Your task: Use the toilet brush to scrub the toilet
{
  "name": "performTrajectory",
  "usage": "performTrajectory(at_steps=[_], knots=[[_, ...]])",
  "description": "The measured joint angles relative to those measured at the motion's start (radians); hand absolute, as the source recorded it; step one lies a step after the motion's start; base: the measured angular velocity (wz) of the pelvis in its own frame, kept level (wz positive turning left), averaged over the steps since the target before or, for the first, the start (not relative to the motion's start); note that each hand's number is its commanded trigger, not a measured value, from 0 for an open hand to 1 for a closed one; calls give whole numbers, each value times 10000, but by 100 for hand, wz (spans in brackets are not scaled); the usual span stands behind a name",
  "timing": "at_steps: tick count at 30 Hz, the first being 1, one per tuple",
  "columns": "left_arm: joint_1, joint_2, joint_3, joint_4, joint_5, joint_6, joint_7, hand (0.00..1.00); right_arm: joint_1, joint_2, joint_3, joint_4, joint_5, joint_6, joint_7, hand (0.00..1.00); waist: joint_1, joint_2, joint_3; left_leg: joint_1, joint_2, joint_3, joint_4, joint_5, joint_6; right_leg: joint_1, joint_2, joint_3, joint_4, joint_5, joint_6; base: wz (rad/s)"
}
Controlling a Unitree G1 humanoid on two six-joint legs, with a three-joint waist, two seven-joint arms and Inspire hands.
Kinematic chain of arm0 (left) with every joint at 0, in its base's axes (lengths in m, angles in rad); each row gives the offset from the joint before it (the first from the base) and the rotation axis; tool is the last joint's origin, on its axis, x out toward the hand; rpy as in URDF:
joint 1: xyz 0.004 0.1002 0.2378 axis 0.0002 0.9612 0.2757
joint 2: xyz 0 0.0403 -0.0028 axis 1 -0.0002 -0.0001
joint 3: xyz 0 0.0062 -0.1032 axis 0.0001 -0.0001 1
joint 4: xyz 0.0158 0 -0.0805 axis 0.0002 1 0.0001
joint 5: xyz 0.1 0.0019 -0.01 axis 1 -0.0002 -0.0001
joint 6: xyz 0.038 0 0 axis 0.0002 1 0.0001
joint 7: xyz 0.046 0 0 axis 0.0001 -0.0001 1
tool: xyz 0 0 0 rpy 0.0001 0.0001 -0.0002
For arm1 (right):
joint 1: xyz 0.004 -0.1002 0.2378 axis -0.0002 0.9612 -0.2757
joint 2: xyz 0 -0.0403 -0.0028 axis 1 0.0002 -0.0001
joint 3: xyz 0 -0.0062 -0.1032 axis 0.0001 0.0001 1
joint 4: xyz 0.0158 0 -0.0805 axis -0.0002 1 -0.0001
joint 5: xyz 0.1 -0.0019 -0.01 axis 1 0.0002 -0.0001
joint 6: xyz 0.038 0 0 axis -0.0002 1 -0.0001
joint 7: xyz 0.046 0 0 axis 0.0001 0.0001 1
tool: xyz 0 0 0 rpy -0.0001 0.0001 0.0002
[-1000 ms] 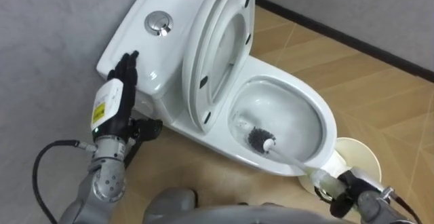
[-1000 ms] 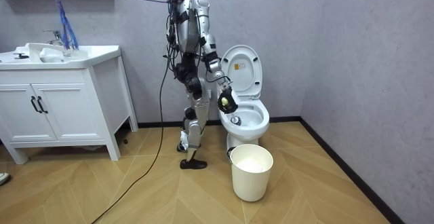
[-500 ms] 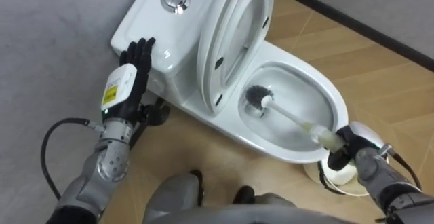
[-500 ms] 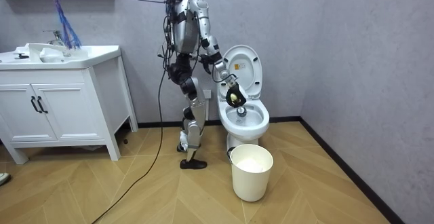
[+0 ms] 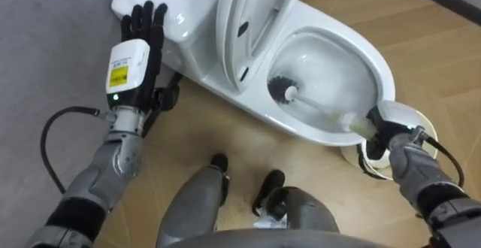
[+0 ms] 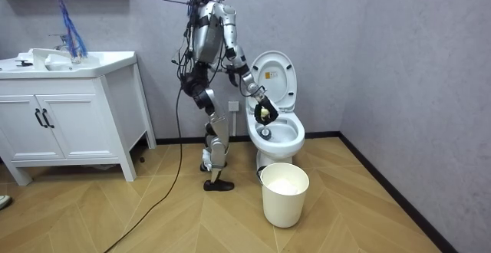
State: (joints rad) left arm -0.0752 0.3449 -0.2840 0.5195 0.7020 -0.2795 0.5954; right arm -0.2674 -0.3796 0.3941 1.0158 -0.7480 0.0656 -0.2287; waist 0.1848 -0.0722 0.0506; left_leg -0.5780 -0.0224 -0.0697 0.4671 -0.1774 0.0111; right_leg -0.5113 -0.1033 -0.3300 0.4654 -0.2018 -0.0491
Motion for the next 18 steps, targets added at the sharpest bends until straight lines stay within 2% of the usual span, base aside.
performTrajectory(at_steps=[3, 4, 5, 10, 12, 16, 17, 18], knots=[[-427, 19, -241, 278, 0, 22, 475, 0, -323, -380, 351, -185, -114, 36, 41, 100, 100, 138, 93, -421, 90, -33, 237, 19, -34, -266, 14, -186, 12, 80, -124, -3], [-555, 45, -389, 301, -4, 127, 600, 0, -339, -552, 433, -388, -249, 119, 88, 100, 86, 224, 125, -598, 101, -98, 358, 22, -42, -367, 34, -231, 41, 95, -148, 5], [-628, 85, -500, 301, -7, 183, 696, 0, -363, -619, 448, -584, -419, 250, 131, 100, 101, 286, 118, -770, 114, -128, 424, 35, -61, -511, 55, -245, 69, 110, -172, 5], [-947, 114, -747, 137, -18, 567, 1052, 0, -728, -733, 479, -751, -454, 668, 216, 100, 91, 523, 90, -1373, 105, -173, 496, 168, -109, -1150, 36, -280, 208, 193, -243, 1], [-941, 63, -831, 123, -8, 752, 1251, 0, -861, -724, 562, -475, -352, 693, 70, 100, 90, 625, 118, -1523, 99, -178, 500, 217, -112, -1302, 11, -306, 254, 244, -278, 3], [-1109, -150, -1129, 150, -13, 1308, 1475, 0, -1047, -671, 589, 209, 372, 697, -411, 100, 68, 1048, 136, -1616, 39, -232, 550, 233, -90, -1371, -33, -323, 380, 221, -243, 5], [-1116, -167, -1173, 136, -14, 1472, 1549, 0, -1076, -552, 588, 346, 520, 702, -516, 100, 58, 1146, 142, -1626, 32, -225, 546, 235, -86, -1385, -45, -318, 419, 216, -238, 0], [-1111, -166, -1217, 132, -18, 1528, 1580, 0, -1076, -525, 588, 371, 586, 702, -542, 100, 58, 1173, 138, -1631, 23, -208, 543, 236, -85, -1416, -68, -312, 465, 204, -240, -4]])
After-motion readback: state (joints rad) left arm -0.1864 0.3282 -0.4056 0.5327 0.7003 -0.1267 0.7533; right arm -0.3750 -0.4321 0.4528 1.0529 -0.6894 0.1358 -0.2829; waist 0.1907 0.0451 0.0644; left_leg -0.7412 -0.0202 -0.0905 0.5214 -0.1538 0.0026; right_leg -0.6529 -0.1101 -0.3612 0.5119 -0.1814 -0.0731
